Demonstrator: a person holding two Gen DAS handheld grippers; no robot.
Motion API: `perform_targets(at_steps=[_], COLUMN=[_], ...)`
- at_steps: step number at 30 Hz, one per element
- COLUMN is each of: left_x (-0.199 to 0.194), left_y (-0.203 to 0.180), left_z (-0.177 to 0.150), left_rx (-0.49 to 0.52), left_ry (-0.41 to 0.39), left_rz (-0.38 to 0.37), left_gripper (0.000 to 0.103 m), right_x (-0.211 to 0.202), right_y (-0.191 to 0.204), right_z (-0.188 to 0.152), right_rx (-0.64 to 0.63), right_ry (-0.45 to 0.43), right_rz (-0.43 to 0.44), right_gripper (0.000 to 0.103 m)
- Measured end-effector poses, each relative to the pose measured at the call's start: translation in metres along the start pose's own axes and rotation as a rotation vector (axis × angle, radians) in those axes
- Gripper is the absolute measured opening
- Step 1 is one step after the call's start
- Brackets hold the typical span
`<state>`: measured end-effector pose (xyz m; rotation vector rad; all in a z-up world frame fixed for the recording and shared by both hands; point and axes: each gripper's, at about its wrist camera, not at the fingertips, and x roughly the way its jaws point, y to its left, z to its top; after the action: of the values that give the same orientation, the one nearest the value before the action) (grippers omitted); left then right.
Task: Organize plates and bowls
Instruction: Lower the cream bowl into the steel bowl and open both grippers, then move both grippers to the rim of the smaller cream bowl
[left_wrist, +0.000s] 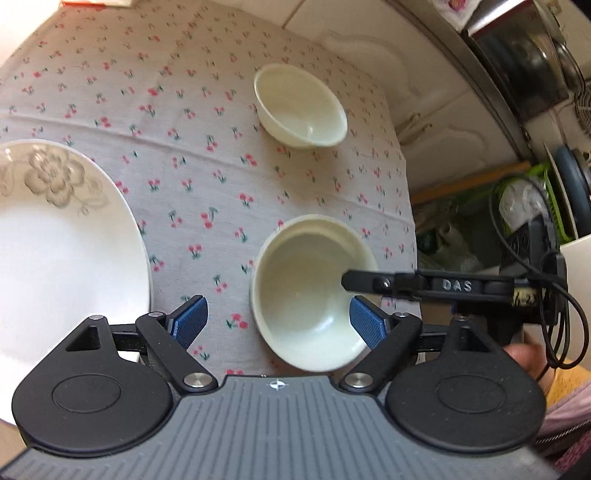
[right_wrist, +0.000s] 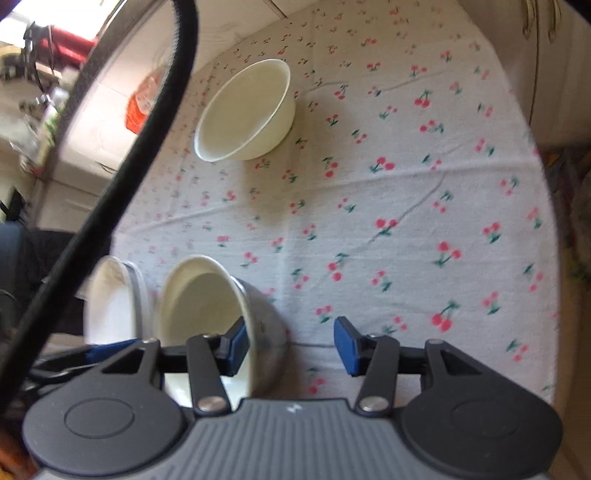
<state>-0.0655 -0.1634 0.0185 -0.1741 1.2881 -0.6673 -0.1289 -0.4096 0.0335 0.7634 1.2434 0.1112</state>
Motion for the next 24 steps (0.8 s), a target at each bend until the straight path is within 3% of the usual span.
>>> perform_targets(at_steps=[5,9,18,24], left_x=[-0.014,-0.011,0.011,0.034], left_y=[-0.002,-0.007,-0.024,-0.022], left_z=[0.017,0.032,0.075,0.098], left_rx=[0.028,0.039,0.076,0.043], left_ry=[-0.059,-0.108,-0.226,-0.271], left_rz=[0.003,0.072,0.187,0.251], left_gripper=[0.103,0.103,0.103,0.103], right_x=[-0.008,-0.017,-0.020,-0.007], right_y=[0.001,0.002,0.001,0.001], right_z=[0.001,0.007,0.041,0.070], right_rx=[0.029,0.049,0.081,0.090], right_ry=[-0.042,-0.112,-0.261,-0.294], right_rz=[0.057,0.080,0.066,0.077], right_gripper=[0.066,0.073,0.084,0.087])
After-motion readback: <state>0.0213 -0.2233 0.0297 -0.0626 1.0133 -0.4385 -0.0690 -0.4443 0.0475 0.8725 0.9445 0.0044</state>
